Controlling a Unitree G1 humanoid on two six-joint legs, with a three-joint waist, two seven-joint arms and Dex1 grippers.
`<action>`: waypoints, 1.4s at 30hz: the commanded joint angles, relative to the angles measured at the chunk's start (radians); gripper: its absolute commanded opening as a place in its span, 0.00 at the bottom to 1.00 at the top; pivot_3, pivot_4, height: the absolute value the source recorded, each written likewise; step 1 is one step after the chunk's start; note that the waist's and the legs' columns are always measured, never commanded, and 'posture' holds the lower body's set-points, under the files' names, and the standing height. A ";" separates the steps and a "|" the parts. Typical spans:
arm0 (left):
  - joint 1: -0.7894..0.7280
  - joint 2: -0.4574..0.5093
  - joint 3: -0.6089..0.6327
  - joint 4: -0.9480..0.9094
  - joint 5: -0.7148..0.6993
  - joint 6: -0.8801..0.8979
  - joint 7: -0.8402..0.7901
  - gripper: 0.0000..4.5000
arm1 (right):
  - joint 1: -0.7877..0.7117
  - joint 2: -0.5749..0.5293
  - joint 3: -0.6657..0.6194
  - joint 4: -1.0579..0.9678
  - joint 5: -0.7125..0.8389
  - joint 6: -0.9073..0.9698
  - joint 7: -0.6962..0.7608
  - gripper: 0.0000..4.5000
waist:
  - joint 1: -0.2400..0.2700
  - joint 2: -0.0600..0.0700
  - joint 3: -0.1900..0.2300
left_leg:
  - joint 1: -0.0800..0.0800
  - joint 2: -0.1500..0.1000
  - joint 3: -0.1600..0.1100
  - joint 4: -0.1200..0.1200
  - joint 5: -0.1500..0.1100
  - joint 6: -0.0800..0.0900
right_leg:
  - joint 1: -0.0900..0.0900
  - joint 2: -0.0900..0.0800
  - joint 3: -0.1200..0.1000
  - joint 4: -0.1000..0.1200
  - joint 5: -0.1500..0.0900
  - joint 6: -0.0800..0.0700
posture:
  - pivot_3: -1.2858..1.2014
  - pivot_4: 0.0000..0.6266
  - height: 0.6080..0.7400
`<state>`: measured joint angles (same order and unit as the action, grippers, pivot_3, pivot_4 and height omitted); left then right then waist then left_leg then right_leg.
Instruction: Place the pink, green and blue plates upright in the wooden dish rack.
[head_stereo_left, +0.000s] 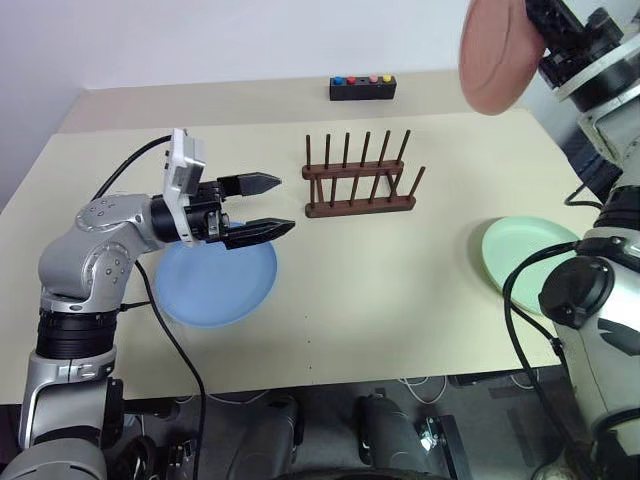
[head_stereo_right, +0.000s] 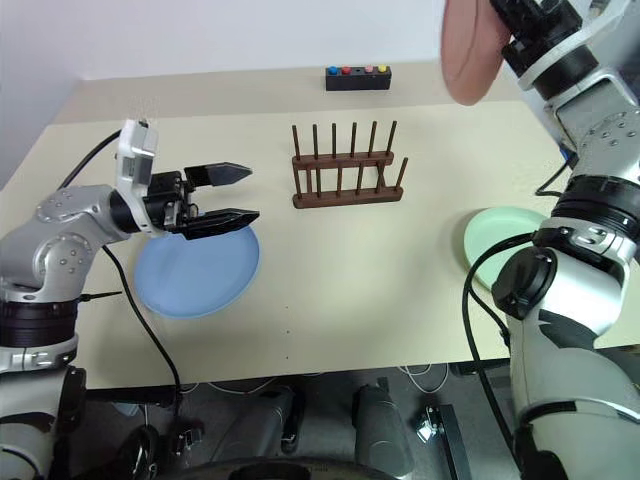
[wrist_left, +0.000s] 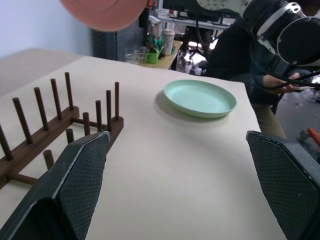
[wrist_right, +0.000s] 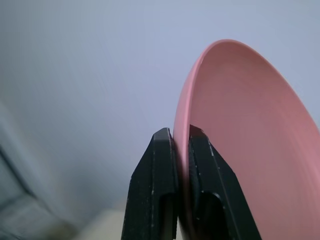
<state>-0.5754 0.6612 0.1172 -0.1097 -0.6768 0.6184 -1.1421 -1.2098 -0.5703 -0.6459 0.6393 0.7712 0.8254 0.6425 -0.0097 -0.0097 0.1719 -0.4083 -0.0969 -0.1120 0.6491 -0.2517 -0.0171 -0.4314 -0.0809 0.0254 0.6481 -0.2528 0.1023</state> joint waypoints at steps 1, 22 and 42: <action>0.006 0.012 0.033 -0.017 -0.009 -0.020 0.013 1.00 | -0.015 0.045 -0.071 -0.012 0.116 0.072 -0.084 0.01 | -0.004 0.000 0.000 | 0.000 0.000 0.000 0.000 0.000 0.000 | 0.000 0.000 0.000 0.000 0.000 0.000 | 0.52 0.24 1.00; 0.033 0.018 0.031 -0.039 -0.012 -0.016 0.033 1.00 | 0.175 0.121 0.056 -0.120 0.136 0.081 -0.147 0.01 | -0.008 0.001 0.000 | 0.000 0.000 0.001 -0.001 0.000 0.000 | -0.002 0.001 0.000 0.001 0.000 0.000 | 0.52 0.24 1.00; 0.028 0.017 0.018 -0.038 0.000 -0.016 0.035 1.00 | 0.157 0.060 0.164 -0.058 -0.055 -0.189 -0.067 0.99 | -0.004 0.001 0.000 | 0.000 0.000 0.001 -0.001 0.000 0.000 | -0.002 0.001 0.000 0.001 0.000 0.000 | 0.52 0.24 1.00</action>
<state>-0.5331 0.6665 0.1297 -0.1216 -0.6724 0.6179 -1.1081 -1.0124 -0.4711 -0.4671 0.5974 0.7279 0.6959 0.5647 -0.0141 -0.0090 0.1719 -0.4087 -0.0967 -0.1109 0.6486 -0.2517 -0.0170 -0.4335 -0.0803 0.0254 0.6492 -0.2528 0.1024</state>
